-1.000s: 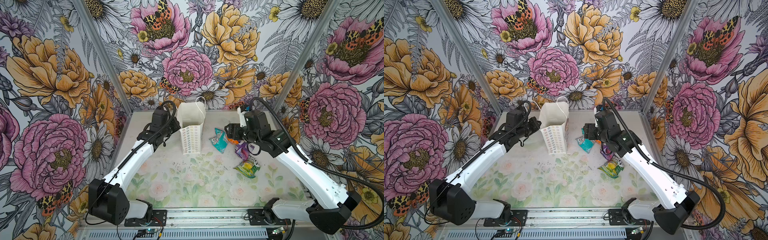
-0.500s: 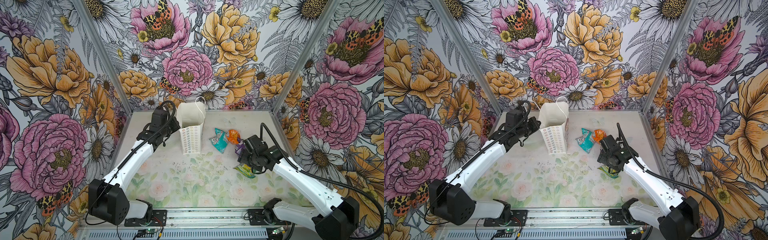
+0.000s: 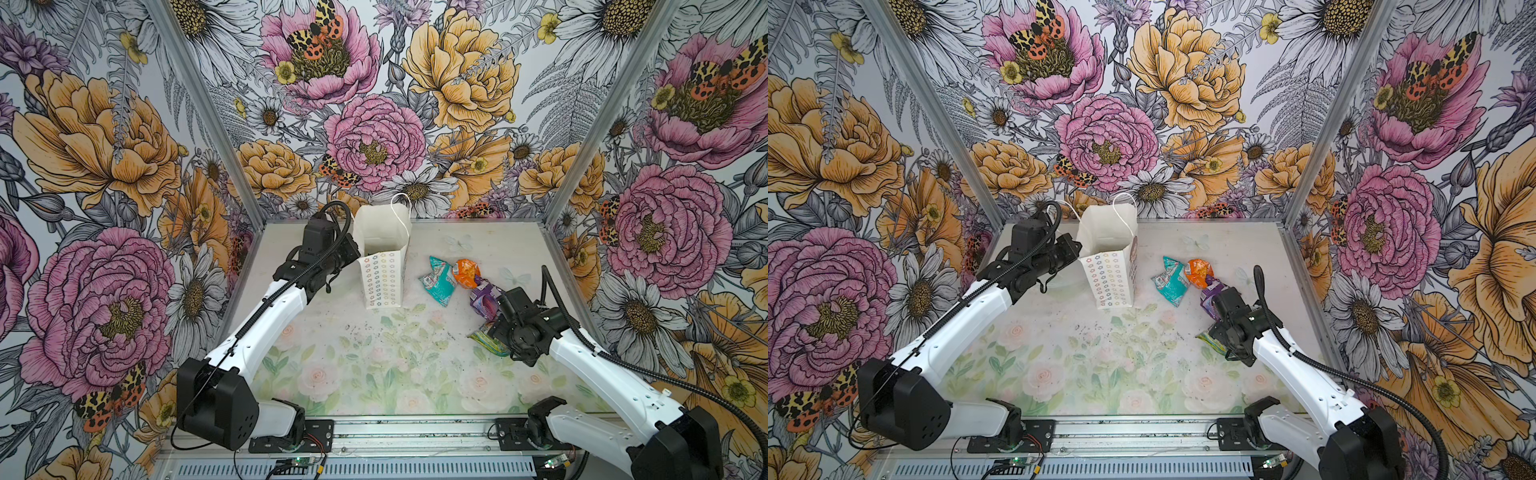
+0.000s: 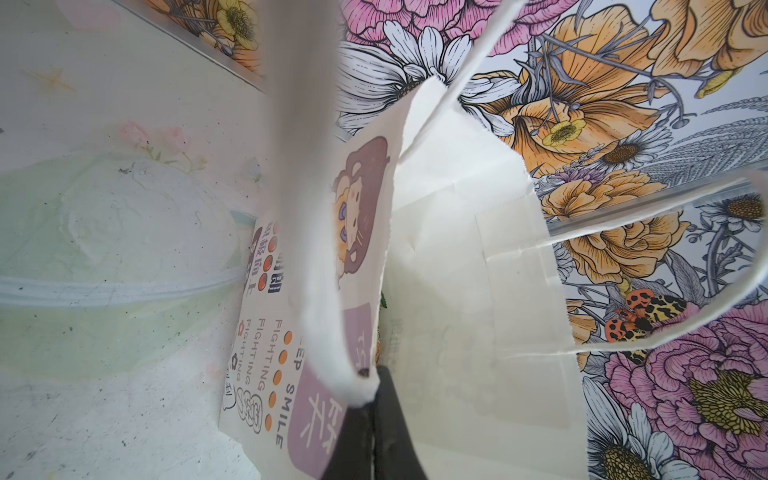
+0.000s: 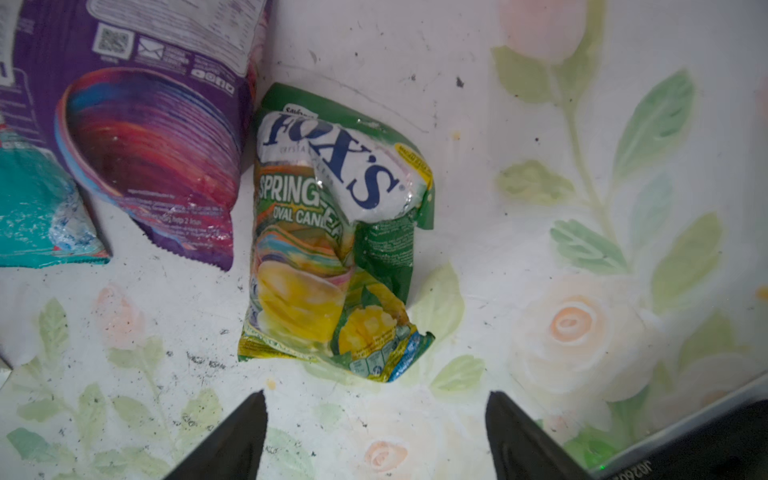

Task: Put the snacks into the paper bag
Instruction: 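Move the right gripper back over the green FOXS packet on the table, then lower the right gripper and grasp the green FOXS Springers packet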

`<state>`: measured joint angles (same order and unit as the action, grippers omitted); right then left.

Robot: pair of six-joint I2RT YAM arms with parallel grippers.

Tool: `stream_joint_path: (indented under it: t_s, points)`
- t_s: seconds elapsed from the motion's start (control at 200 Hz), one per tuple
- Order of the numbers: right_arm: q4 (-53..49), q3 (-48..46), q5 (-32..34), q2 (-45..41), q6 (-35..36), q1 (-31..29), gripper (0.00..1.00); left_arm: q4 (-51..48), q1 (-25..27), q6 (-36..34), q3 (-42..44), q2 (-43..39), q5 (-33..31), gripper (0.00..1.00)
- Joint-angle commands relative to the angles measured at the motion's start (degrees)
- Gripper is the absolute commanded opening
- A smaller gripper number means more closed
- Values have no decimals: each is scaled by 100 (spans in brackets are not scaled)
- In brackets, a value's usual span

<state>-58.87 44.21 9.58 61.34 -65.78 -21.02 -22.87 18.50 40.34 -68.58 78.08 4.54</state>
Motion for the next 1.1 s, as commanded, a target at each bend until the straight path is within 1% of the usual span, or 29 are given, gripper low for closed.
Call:
stream_joint_path:
  t_s: [0.0, 0.26, 0.38, 0.385, 0.405, 0.455, 0.666, 1.096]
  points:
    - [341, -42, -84, 141, 198, 135, 84, -27, -66, -87, 35, -160, 80, 0]
    - [885, -243, -408, 373, 413, 401, 88, -29, -60, -70, 33, -162, 58, 0]
    - [1166, -298, -513, 529, 658, 503, 90, -26, -64, -55, 24, -129, 76, 0]
    - [1176, -303, -516, 537, 669, 507, 90, -25, -65, -53, 26, -128, 75, 0]
    - [1211, -310, -520, 562, 692, 525, 97, -28, -66, -56, 32, -127, 81, 0]
    - [1291, -324, -557, 631, 767, 578, 98, -28, -66, -52, 39, -126, 76, 0]
    - [1621, -384, -785, 978, 957, 698, 98, -33, -75, -52, 21, -136, 59, 0]
    - [2144, -531, -861, 1578, 1211, 777, 98, -32, -75, -42, 23, -100, 52, 0]
